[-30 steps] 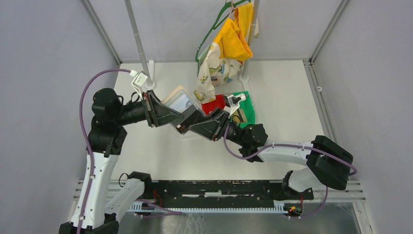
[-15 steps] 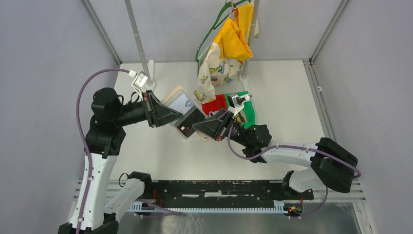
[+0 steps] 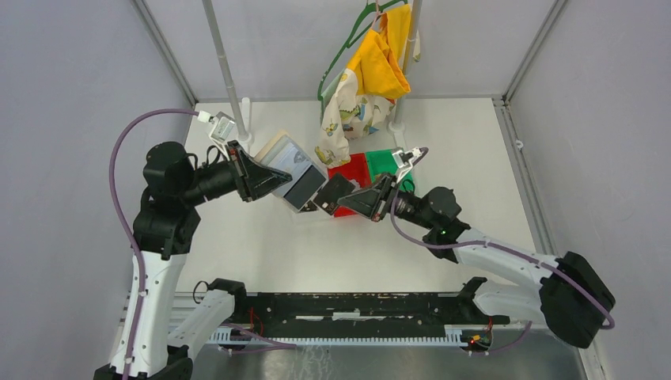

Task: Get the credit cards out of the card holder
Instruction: Place the credit card in the storage box.

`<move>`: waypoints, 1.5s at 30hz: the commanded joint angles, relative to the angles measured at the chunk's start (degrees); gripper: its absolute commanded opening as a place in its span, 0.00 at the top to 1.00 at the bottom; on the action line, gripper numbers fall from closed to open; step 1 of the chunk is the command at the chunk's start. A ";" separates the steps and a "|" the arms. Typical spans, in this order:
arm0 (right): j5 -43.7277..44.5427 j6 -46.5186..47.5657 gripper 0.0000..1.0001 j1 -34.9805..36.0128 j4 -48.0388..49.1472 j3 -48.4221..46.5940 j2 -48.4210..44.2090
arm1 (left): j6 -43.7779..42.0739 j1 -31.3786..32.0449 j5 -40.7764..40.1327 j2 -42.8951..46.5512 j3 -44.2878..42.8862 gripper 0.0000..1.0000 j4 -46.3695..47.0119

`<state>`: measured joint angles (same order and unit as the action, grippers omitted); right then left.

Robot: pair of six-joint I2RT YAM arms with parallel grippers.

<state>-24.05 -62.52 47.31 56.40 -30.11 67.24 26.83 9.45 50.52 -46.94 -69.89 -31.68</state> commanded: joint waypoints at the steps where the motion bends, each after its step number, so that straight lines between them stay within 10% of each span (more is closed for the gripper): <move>1: -4.26 19.41 1.00 -5.62 -32.23 -3.61 -5.41 | -7.92 -0.08 -0.80 0.73 -3.66 0.76 0.36; 8: -0.06 34.84 1.00 -6.00 -51.62 -16.62 6.33 | -16.07 -0.08 2.65 -0.86 -3.70 0.77 -4.88; 23: 11.09 43.14 1.00 0.68 -60.70 -44.42 33.94 | -18.03 -0.09 6.84 0.09 -3.59 0.77 -7.81; 45: 15.26 45.29 0.97 1.79 -61.96 -55.22 47.60 | -17.10 -0.11 8.15 1.88 -5.62 0.76 -8.56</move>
<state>-9.98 -18.72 49.19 -6.33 -82.21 113.91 11.05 9.45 56.21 -45.74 -72.18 -42.06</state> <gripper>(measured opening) 0.030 0.308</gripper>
